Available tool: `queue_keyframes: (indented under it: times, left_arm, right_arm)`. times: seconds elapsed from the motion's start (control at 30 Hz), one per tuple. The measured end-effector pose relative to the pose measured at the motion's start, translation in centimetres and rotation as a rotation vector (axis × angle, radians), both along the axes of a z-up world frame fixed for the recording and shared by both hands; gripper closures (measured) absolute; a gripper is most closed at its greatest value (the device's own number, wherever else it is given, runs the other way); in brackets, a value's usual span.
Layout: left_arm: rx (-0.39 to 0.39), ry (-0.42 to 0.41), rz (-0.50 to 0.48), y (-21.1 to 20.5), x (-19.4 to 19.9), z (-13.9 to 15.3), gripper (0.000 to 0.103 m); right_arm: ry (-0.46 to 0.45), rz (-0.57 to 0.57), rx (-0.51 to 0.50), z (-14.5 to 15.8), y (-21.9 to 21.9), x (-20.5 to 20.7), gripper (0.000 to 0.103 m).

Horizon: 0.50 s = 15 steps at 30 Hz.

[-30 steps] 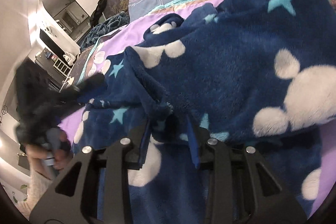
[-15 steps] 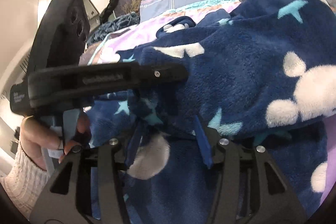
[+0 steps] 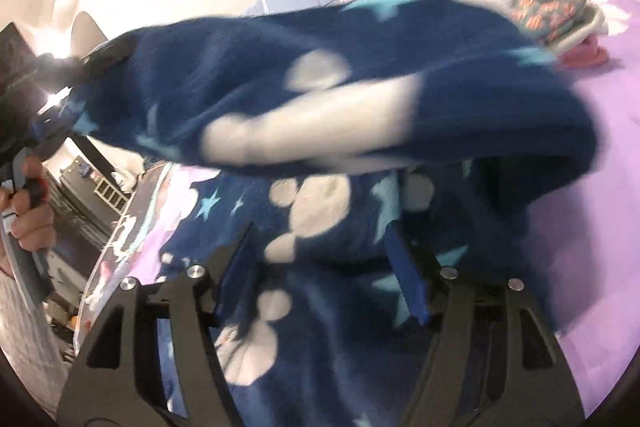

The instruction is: Fold small clothes

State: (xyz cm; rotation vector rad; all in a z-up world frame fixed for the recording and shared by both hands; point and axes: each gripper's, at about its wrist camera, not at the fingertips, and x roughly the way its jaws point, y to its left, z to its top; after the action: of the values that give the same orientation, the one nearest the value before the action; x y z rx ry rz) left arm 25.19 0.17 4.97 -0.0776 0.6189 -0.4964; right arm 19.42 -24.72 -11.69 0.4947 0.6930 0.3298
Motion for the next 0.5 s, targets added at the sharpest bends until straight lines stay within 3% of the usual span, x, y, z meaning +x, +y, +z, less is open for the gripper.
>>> queue_keyframes:
  times: [0.1,0.17,0.3,0.4,0.47,0.5]
  left_arm:
    - [-0.006,0.017,0.078,3.4,0.3,-0.2,0.095]
    - [-0.014,0.032,0.136,6.0,0.6,-0.5,0.095]
    - [-0.021,0.077,0.203,9.9,0.9,-1.9,0.095]
    - [0.046,0.112,0.245,11.3,1.0,-4.2,0.093]
    - [0.116,0.125,0.282,11.7,1.2,-6.2,0.086]
    - [0.146,0.136,0.303,12.1,1.3,-7.2,0.070]
  right_arm:
    - [0.081,-0.001,-0.008,-1.7,0.1,0.9,0.036]
    - [0.133,-0.017,0.002,-2.6,-0.2,1.7,0.042]
    - [0.120,-0.012,-0.004,-2.6,-0.2,1.7,0.041]
    - [0.115,-0.006,-0.026,-2.5,0.1,1.6,0.040]
    - [0.115,-0.002,-0.030,-2.6,0.2,1.5,0.039]
    - [0.116,-0.001,-0.032,-2.6,0.2,1.6,0.039]
